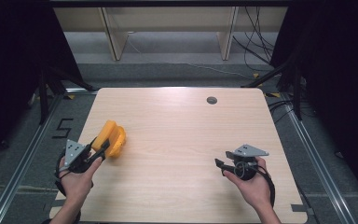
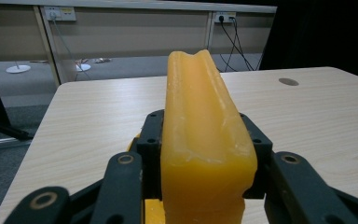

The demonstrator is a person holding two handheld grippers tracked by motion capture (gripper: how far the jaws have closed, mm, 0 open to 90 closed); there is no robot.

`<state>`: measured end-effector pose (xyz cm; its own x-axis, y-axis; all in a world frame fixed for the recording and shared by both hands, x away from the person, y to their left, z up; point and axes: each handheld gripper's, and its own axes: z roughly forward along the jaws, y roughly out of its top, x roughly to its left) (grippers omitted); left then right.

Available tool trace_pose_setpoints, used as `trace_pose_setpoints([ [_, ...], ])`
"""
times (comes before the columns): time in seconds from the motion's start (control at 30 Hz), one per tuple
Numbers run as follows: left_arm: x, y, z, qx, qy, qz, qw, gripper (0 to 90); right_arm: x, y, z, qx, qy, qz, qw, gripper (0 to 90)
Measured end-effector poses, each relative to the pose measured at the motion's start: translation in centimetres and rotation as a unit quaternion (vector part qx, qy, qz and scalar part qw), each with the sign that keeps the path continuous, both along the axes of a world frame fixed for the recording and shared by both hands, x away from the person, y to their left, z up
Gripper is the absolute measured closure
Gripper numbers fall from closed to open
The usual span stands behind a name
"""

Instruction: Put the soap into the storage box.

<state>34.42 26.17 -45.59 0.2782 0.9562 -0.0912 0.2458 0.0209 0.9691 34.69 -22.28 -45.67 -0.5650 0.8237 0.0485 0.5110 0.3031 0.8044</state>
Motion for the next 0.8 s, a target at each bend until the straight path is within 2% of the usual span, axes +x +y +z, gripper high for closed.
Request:
trace_pose_setpoints([
  [0.03,0.1,0.0,-0.1,-0.004,-0.004,0.002,1.0,60.3,0.0,0.0,0.0,0.0,0.0,0.0,1.0,46.5],
  [0.33,0.5,0.1,-0.1,0.0,0.0,0.02,0.9998,60.3,0.0,0.1,-0.1,0.001,0.002,-0.001,1.0,46.4],
  [0.43,0.8,0.1,-0.2,0.001,0.001,0.025,0.9997,60.3,0.0,0.1,-0.2,0.001,-0.005,-0.004,1.0,46.3],
  [0.8,2.0,-0.4,-0.6,0.008,0.008,0.03,0.9995,60.3,0.0,0.1,-0.1,0.002,-0.005,-0.004,1.0,46.4],
])
